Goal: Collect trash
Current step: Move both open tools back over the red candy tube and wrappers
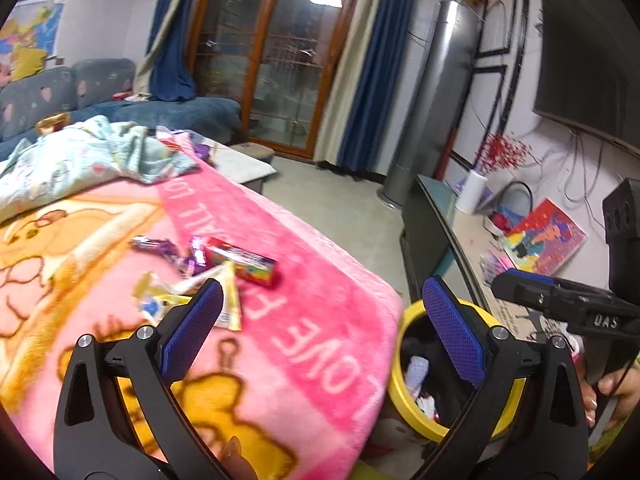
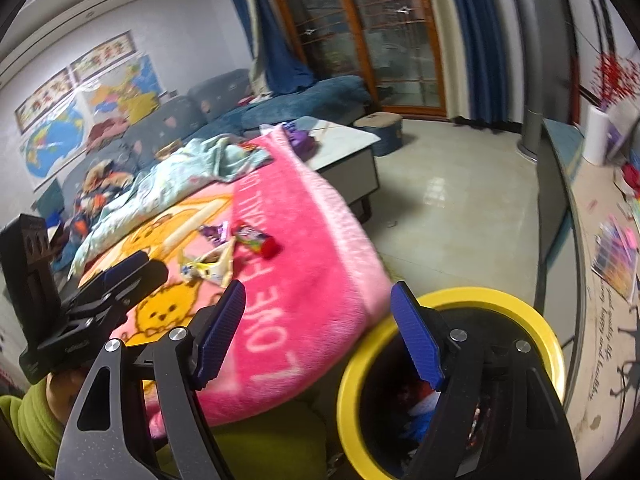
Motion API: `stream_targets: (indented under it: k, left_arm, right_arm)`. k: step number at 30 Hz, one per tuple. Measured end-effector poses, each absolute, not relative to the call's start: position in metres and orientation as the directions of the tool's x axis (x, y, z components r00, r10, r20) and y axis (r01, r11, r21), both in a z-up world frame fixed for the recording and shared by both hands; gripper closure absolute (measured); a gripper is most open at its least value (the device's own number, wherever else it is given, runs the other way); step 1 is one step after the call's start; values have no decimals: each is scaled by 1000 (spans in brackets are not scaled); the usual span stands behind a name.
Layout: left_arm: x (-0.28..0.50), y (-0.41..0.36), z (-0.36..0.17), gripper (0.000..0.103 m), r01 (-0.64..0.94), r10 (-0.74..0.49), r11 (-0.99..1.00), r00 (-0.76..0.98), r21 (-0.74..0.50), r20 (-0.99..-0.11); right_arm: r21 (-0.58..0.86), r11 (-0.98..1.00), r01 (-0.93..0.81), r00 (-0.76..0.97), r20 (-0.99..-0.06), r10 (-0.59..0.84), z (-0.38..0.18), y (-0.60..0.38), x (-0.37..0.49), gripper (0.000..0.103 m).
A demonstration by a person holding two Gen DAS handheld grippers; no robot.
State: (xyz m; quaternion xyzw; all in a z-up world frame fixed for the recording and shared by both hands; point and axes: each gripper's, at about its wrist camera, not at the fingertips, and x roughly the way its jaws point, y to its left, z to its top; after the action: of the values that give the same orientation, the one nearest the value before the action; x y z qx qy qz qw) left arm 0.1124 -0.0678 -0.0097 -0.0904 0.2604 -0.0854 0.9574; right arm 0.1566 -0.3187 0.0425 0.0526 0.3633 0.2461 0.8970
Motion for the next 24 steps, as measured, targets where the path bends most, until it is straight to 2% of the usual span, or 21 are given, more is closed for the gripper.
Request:
stream_targets:
  k: [24]
  left_arm:
    - [109,41,-20,11,-118,-43,950,869,-290,-493]
  right_arm:
    - [214,807,-551,518,-670,532,37,-218,180,30]
